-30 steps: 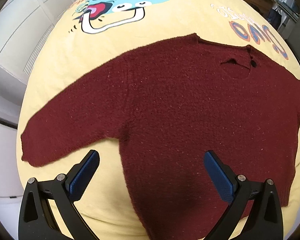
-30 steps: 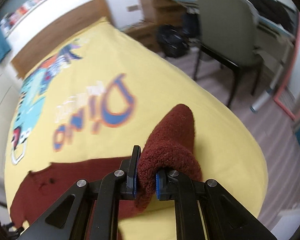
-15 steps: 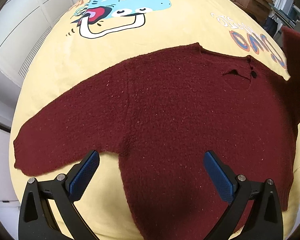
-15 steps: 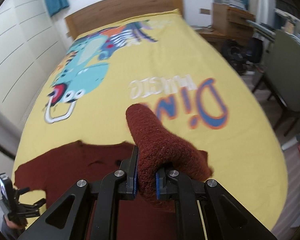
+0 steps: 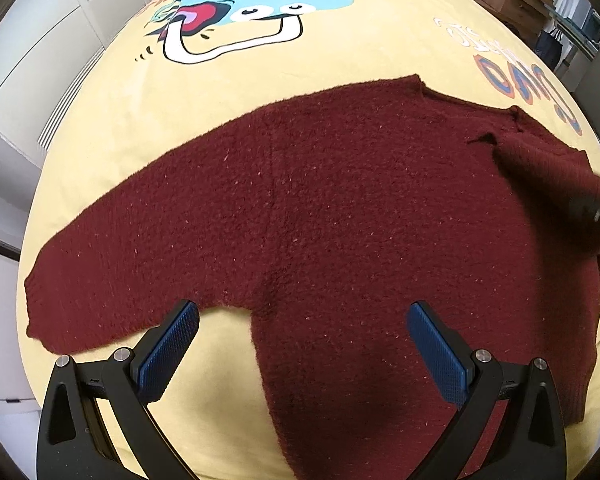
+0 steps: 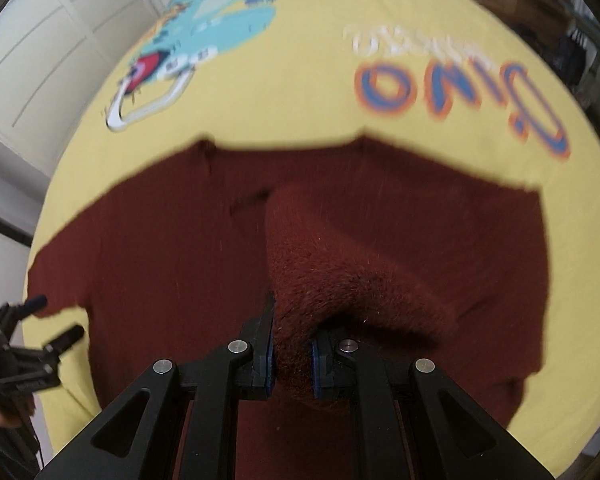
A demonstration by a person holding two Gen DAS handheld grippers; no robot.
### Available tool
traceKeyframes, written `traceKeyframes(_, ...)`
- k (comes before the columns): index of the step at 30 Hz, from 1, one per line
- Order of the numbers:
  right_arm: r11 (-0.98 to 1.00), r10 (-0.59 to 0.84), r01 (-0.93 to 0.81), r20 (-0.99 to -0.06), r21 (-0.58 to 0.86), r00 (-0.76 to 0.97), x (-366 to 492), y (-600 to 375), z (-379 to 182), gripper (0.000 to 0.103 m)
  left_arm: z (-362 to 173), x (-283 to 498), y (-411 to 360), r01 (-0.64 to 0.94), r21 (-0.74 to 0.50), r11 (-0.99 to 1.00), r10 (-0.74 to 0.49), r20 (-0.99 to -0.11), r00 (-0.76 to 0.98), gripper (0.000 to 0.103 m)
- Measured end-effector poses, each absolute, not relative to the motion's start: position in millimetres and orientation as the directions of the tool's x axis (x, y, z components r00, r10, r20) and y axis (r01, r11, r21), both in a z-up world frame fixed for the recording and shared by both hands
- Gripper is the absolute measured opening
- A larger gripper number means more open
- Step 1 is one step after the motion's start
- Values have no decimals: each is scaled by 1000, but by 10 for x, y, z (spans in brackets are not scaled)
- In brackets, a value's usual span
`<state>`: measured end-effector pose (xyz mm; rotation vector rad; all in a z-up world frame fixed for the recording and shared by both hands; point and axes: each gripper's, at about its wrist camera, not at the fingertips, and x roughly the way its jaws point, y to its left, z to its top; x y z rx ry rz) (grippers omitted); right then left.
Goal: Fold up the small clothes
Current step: 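Lift the sleeve with the right gripper and fold it across the sweater body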
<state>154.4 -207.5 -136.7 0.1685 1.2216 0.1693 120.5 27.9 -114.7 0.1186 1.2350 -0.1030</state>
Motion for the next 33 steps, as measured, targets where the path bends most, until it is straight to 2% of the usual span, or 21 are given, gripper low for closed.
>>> traceKeyframes(7,979,201,-12,-952,204,231,1424,-1978,-1859,21,-1188,1175,256,145,35,989,-13,-948,319,102)
traceKeyframes(10,981,191,1,-956,196,224,1403,-1979,-1941,44,-1200,1165,264,145,39,989,-9,-950,311,102)
traceKeyframes(11,981,190,2,-954,196,233,1390,-1986,-1938,66,-1204,1162,265,149,41,988,-7,-951,308,102)
traceKeyframes(12,979,193,10,-950,202,247,1373,-1998,-1927,84,-1207,1161,263,154,45,987,-4,-952,305,102)
traceKeyframes(19,986,147,38,-958,161,245,1145,-2265,-1915,86,-1143,1175,106,201,47,978,-19,-950,312,102)
traceKeyframes(23,971,196,85,-950,223,244,933,-2542,-1972,90,-1120,1195,-137,254,66,965,-18,-948,317,102)
traceKeyframes(27,978,123,131,-960,159,252,690,-2852,-2013,90,-1112,1220,-479,323,71,944,-37,-948,317,102)
traceKeyframes(33,957,102,238,-960,166,260,421,-3327,-2074,90,-1146,1165,-1202,485,204,851,6,-925,379,102)
